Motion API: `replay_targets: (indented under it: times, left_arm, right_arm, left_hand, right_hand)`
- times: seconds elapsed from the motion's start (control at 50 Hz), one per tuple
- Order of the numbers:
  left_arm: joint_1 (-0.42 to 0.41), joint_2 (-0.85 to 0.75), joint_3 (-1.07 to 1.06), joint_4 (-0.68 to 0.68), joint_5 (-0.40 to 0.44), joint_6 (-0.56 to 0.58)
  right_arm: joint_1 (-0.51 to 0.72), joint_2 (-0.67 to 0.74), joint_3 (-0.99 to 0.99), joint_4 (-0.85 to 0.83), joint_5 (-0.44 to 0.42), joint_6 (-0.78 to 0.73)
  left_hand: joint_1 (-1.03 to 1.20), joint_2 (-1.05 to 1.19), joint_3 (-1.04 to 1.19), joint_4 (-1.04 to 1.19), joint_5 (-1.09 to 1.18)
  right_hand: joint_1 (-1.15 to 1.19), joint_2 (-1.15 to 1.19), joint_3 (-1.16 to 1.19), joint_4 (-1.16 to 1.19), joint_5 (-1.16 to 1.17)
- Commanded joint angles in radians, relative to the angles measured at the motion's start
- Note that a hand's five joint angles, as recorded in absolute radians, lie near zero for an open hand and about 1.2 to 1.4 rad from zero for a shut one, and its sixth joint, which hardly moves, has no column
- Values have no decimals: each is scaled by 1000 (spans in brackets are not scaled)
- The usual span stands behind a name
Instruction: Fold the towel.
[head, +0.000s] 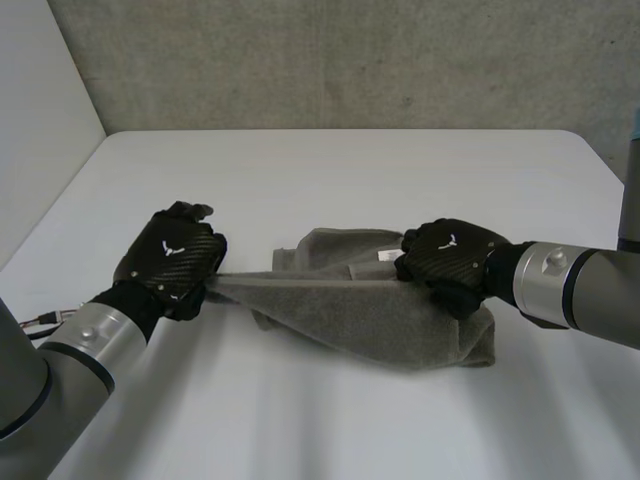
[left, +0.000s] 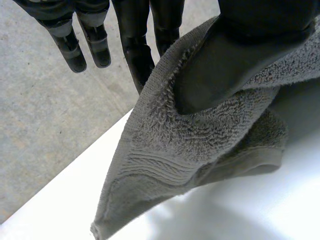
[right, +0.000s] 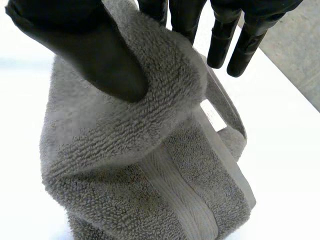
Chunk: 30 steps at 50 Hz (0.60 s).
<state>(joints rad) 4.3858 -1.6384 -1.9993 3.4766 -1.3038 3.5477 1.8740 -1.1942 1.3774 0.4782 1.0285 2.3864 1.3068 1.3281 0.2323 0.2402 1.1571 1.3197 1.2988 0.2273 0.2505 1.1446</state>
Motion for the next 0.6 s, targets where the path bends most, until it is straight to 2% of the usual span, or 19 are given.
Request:
replay_targets:
  times: [0.02,0.12,0.16,0.18,0.2,0.22,0.24,0.26,0.28,0.3,0.32,0.34,0.36,0.38,0.4,0.42,0.46,0.56,0.6]
  left_arm:
    - [8,-47,42,3,-2,37]
    - [23,-138,137,4,-2,56]
    - [24,-179,192,3,-2,59]
    - [24,-223,267,-1,-2,57]
    - [17,-260,356,-8,-14,57]
    - [17,-261,356,-8,-14,57]
    - [11,-285,449,-13,-21,54]
    - [3,-297,565,-23,-34,45]
    - [3,-298,567,-24,-34,45]
    - [-6,-296,673,-42,-57,33]
    - [-6,-296,674,-42,-57,33]
    - [-20,-288,779,-53,-89,19]
    - [-32,-276,882,-60,-122,-4]
    - [-32,-276,883,-60,-123,-4]
    - [-34,-247,959,-63,-152,-33]
    - [-34,-212,1009,-63,-175,-70]
    - [-32,-174,1024,-59,-183,-110]
    - [-31,-109,960,-68,-176,-216]
    - [-28,-95,893,-70,-173,-233]
  right_arm:
    - [-1,42,-15,2,-8,-30]
    - [0,76,-75,-1,-8,-81]
    - [8,117,-185,-25,-5,-84]
    - [8,117,-185,-26,-5,-84]
    - [13,137,-263,-64,2,-70]
    - [25,151,-346,-122,15,-29]
    - [25,151,-347,-122,15,-29]
    - [42,153,-435,-198,34,44]
    - [42,153,-435,-199,35,45]
    - [49,141,-507,-293,76,145]
    - [51,113,-559,-399,134,266]
    - [51,113,-560,-400,134,267]
    - [50,69,-581,-506,201,387]
    - [48,23,-580,-598,244,490]
    - [48,22,-580,-599,245,491]
    - [47,-16,-566,-660,277,560]
    - [45,-45,-540,-670,283,579]
    - [42,-96,-396,-618,278,570]
    - [42,-102,-281,-540,266,550]
  left_hand:
    - [89,68,-58,-66,65]
    - [89,68,-58,-66,65]
    - [89,68,-58,-66,65]
    - [89,68,-58,-66,65]
    - [89,68,-58,-66,65]
    - [89,68,-58,-66,65]
    - [89,68,-58,-66,65]
    - [89,68,-58,-66,65]
    - [89,68,-58,-66,65]
    - [89,68,-58,-66,65]
    - [89,68,-58,-66,65]
    - [89,68,-58,-66,65]
    - [89,68,-58,-66,65]
    - [89,68,-58,-66,65]
    - [89,68,-58,-66,65]
    - [89,68,-58,-66,65]
    - [89,68,-58,-66,65]
    - [89,68,-58,-66,65]
    - [89,68,-58,-66,65]
  right_hand:
    - [77,97,-53,-76,77]
    - [77,97,-53,-76,77]
    - [77,97,-53,-76,77]
    - [77,97,-53,-76,77]
    - [77,97,-53,-76,77]
    - [77,97,-53,-76,77]
    - [77,97,-53,-76,77]
    - [77,97,-53,-76,77]
    - [77,97,-53,-76,77]
    - [77,97,-53,-76,77]
    - [77,97,-53,-76,77]
    - [77,97,-53,-76,77]
    - [77,97,-53,-76,77]
    - [77,97,-53,-76,77]
    - [77,97,-53,-76,77]
    - [77,97,-53,-76,77]
    - [77,97,-53,-76,77]
    - [77,97,-53,-76,77]
    - [77,97,-53,-76,77]
